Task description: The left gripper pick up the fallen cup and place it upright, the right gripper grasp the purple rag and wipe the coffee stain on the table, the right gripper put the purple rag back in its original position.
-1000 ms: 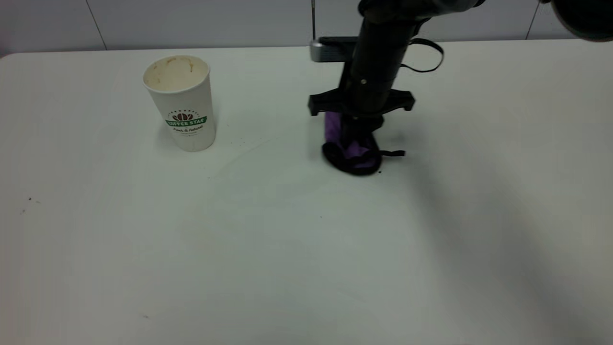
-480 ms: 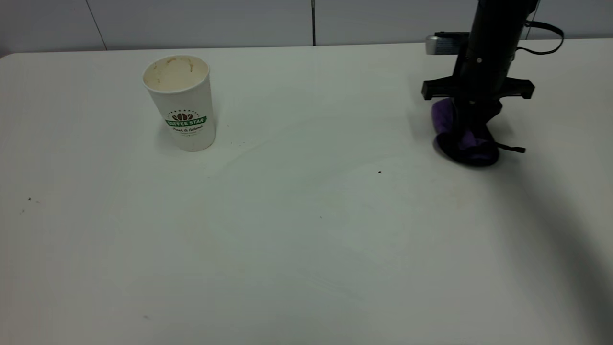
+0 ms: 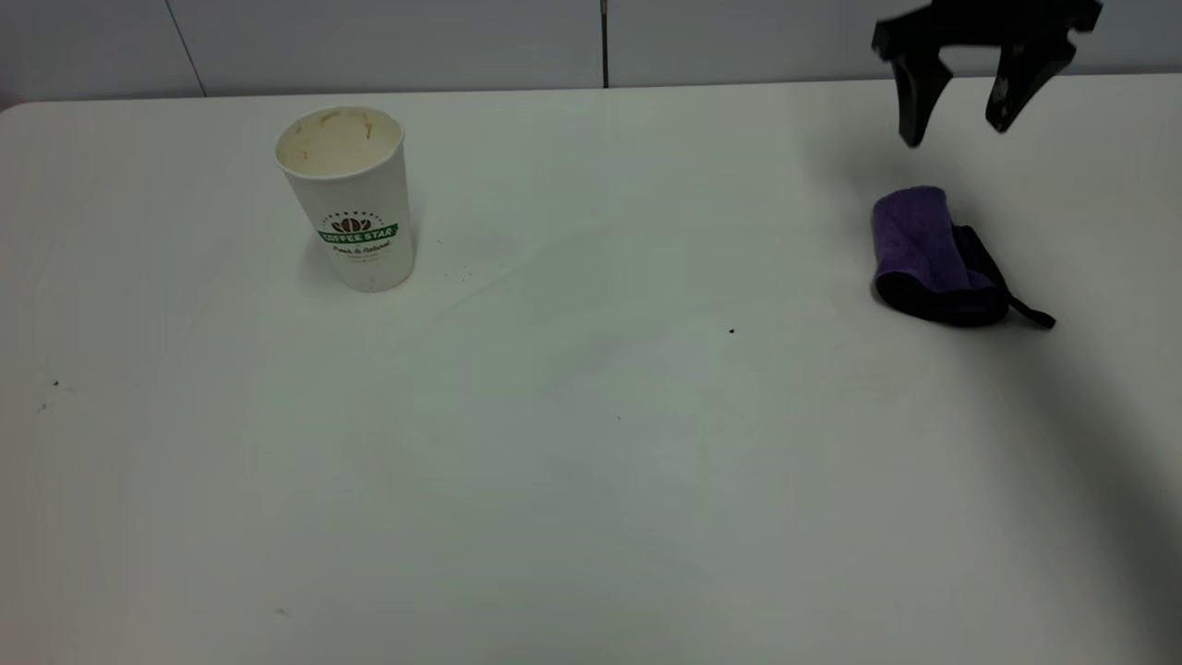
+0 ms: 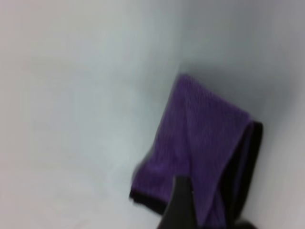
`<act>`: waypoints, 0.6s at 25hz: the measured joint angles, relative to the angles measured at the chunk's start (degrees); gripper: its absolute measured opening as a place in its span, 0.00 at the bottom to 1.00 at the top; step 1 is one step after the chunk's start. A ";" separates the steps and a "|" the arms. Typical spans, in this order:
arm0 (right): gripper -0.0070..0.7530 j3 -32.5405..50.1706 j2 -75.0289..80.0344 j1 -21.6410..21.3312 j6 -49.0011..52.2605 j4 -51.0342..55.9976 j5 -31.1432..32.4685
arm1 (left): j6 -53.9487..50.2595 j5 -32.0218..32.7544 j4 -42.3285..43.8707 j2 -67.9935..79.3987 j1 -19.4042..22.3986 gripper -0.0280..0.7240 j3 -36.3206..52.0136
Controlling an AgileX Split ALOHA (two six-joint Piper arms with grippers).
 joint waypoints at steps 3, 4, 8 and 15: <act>0.97 9.85 -11.97 0.00 -0.66 0.34 0.06 | 0.00 0.00 0.00 0.00 0.00 0.36 0.00; 0.97 14.33 -17.01 0.00 -0.88 0.34 0.06 | 0.00 0.00 0.00 0.00 0.00 0.36 0.00; 0.97 31.63 -38.02 0.04 -1.02 0.34 0.60 | 0.00 0.00 0.00 0.00 0.00 0.36 0.00; 0.97 54.68 -69.40 0.06 1.15 -0.61 1.27 | 0.00 0.00 0.00 0.00 0.00 0.36 0.00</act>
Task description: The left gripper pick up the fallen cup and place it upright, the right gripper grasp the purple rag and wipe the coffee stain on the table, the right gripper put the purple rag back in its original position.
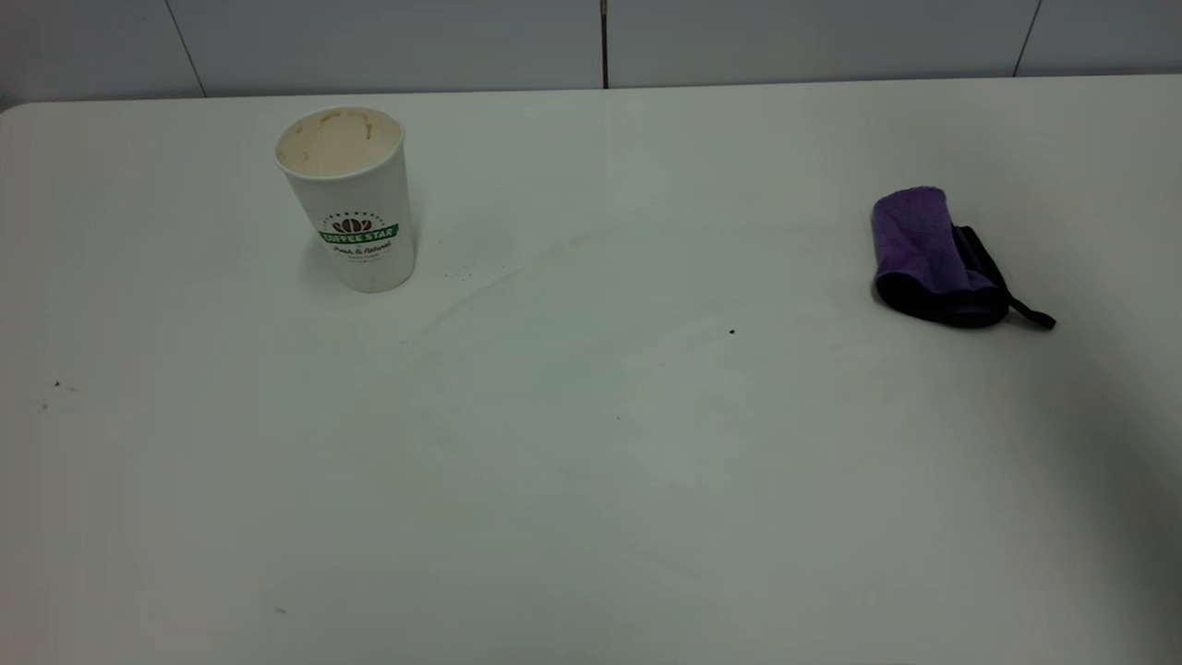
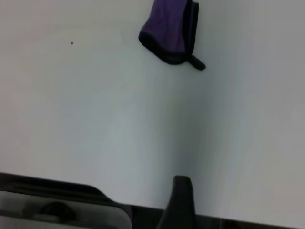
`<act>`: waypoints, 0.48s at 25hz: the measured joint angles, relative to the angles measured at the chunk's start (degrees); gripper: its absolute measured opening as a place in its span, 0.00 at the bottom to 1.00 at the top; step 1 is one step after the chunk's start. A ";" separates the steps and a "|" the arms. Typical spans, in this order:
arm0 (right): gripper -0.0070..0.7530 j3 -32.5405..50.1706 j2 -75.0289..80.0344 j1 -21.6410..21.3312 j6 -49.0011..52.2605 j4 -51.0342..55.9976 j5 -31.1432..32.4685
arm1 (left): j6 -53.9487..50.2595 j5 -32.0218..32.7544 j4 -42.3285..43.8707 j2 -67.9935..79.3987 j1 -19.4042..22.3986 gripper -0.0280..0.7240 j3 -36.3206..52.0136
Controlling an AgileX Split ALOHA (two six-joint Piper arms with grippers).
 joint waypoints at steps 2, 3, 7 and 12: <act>0.97 6.81 -7.20 0.00 1.12 0.06 0.12 | 0.00 0.00 0.00 0.00 0.00 0.36 0.00; 0.97 10.66 -11.44 0.00 1.43 0.42 0.14 | 0.00 0.00 0.00 0.00 0.00 0.36 0.00; 0.97 23.69 -29.66 0.04 2.56 0.95 0.66 | 0.00 0.00 0.00 0.00 0.00 0.36 0.00; 0.96 35.95 -47.43 0.04 3.85 0.11 0.71 | 0.00 0.00 0.00 0.00 0.00 0.36 0.00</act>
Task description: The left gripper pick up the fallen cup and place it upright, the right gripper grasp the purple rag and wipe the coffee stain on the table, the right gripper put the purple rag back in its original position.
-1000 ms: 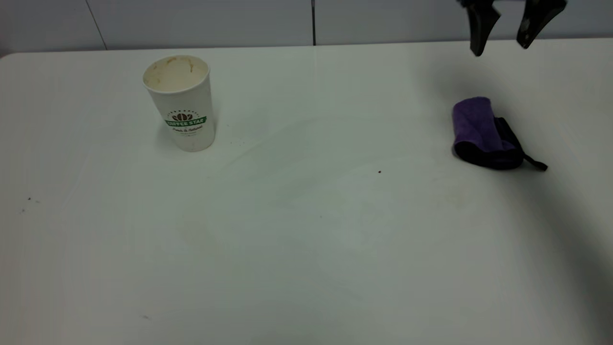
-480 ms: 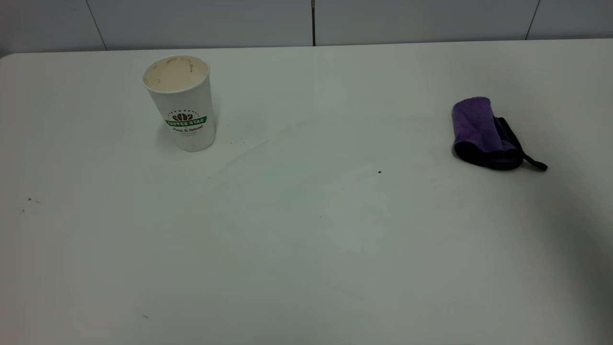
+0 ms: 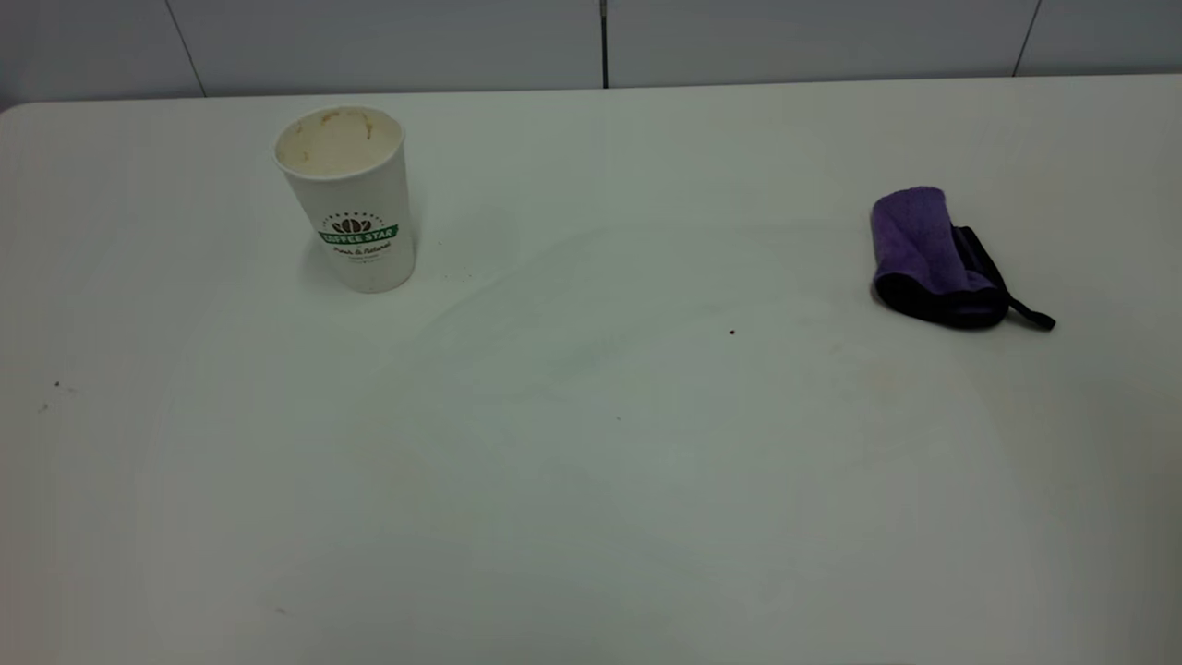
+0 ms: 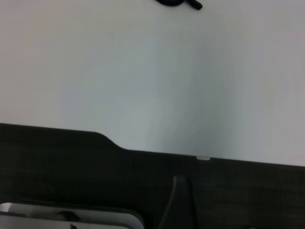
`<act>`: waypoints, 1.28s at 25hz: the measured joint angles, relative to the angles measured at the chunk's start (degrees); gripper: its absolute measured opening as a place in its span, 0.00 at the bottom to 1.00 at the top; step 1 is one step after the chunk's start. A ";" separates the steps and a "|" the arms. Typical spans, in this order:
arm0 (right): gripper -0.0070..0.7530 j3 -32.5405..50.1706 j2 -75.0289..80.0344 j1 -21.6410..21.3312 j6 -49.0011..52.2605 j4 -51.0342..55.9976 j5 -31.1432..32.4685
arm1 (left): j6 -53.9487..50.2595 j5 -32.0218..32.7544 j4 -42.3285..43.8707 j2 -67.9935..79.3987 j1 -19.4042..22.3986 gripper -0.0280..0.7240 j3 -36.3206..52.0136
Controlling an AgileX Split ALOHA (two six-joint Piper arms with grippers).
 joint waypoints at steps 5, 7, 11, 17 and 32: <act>0.95 9.52 -15.37 0.00 0.02 -0.11 -2.35 | 0.00 0.00 0.00 0.00 0.00 0.36 0.00; 0.95 12.27 -19.92 0.00 0.02 -0.11 -2.77 | 0.00 0.00 0.00 0.00 0.00 0.36 0.00; 0.95 14.56 -24.62 0.00 -0.57 0.13 -5.70 | 0.00 0.00 0.00 0.00 0.00 0.36 0.00; 0.93 15.82 -24.79 0.00 -1.11 -0.44 -7.02 | 0.00 0.00 0.00 0.00 0.00 0.36 0.00; 0.83 15.82 -27.58 -8.68 -1.30 0.84 -7.08 | 0.00 0.00 0.00 0.00 0.00 0.36 0.00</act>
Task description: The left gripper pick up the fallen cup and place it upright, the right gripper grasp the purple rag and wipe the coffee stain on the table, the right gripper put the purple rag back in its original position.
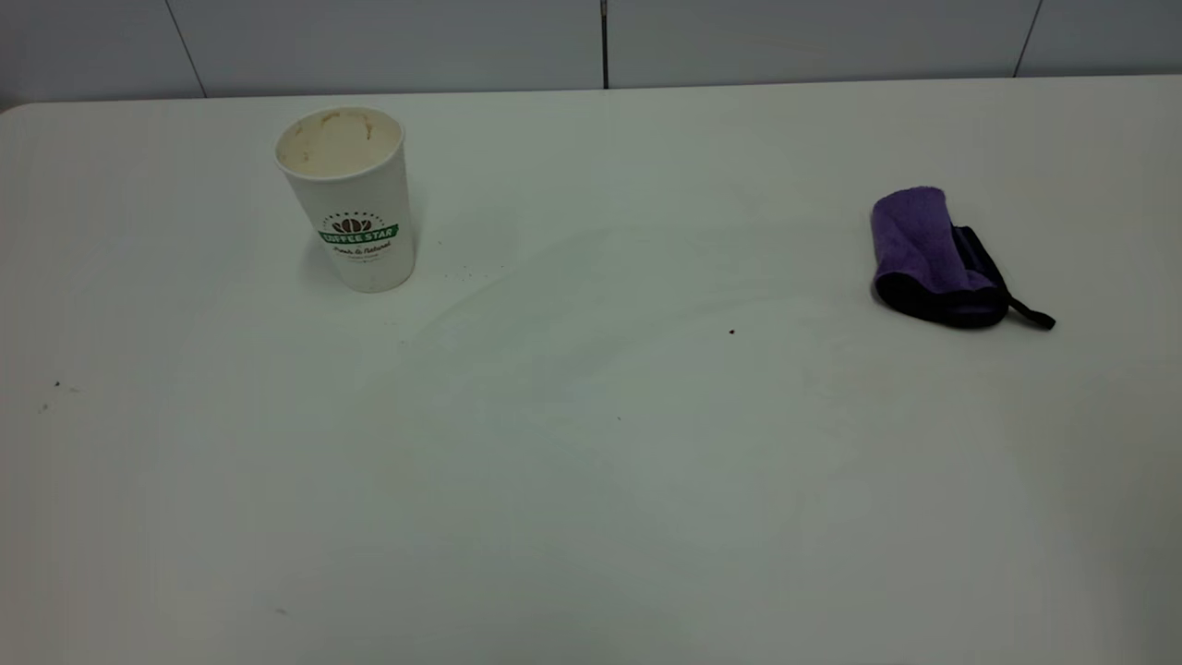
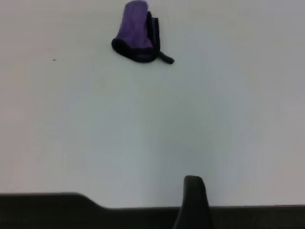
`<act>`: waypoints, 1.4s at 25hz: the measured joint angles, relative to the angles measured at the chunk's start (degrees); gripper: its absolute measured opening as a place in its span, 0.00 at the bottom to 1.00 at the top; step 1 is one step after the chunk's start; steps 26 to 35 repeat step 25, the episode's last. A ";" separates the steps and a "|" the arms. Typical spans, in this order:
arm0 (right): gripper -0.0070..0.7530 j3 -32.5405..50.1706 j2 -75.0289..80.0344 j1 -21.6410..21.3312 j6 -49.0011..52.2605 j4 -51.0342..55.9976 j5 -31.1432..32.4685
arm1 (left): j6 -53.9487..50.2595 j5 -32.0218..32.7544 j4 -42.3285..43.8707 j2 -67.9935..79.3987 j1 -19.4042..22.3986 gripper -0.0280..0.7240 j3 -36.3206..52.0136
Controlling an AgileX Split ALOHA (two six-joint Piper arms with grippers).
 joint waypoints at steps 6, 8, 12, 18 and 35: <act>0.81 0.00 -6.05 -1.77 0.00 0.00 0.04 | 0.00 0.00 0.00 0.00 0.00 0.36 0.00; 0.80 0.00 -6.54 -1.77 0.00 0.00 0.04 | 0.00 0.00 0.00 0.00 0.00 0.36 0.00; 0.77 0.00 -6.54 -1.77 -0.04 0.00 0.04 | 0.00 0.00 0.00 0.00 0.00 0.36 0.00; 0.71 0.00 -6.54 -1.77 -0.04 0.00 0.04 | 0.00 0.00 0.00 0.00 0.00 0.36 0.00; 0.62 0.00 -6.54 -1.77 -0.04 0.00 0.04 | 0.00 0.00 0.00 0.00 0.00 0.36 0.00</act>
